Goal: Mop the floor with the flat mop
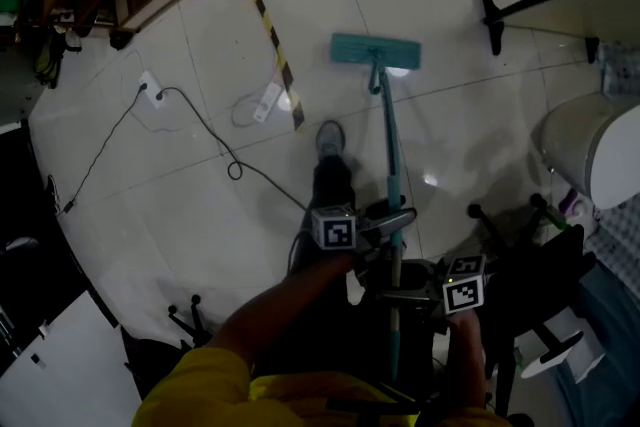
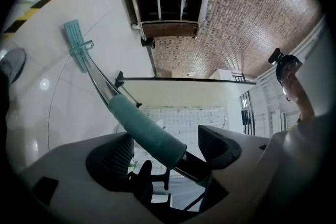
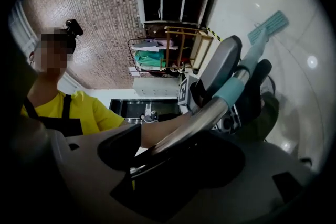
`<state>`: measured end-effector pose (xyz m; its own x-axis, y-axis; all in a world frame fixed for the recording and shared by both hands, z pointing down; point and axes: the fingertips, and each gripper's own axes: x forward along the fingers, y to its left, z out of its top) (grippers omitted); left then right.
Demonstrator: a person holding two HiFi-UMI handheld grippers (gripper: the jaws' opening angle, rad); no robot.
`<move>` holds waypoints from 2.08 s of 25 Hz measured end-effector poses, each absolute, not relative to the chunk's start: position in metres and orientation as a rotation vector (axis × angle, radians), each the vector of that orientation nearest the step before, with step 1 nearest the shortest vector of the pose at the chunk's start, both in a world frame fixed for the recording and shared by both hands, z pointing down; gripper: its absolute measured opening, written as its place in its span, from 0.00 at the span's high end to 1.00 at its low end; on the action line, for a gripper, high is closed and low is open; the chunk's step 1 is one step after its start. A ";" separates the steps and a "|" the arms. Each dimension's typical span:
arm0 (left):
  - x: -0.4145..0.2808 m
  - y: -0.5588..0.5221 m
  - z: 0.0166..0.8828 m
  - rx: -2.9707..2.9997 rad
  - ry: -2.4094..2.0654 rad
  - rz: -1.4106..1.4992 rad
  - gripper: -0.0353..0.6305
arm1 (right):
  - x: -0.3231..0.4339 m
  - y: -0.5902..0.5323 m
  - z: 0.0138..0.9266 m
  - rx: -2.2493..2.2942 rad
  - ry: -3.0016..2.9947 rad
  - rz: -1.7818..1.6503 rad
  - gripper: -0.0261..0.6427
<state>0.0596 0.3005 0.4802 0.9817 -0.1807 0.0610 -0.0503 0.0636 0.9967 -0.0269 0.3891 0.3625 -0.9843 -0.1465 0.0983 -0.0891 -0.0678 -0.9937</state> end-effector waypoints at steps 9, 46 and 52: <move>0.104 0.291 0.518 1.566 -0.130 0.005 0.38 | 0.015 0.370 0.401 -0.406 2.009 -2.204 0.46; 0.044 0.256 0.511 1.496 -0.322 0.002 0.38 | -0.034 0.346 0.395 -0.315 2.178 -2.472 0.49; 0.019 0.174 0.536 1.564 -0.405 -0.148 0.38 | -0.066 0.276 0.429 -0.264 2.272 -2.430 0.49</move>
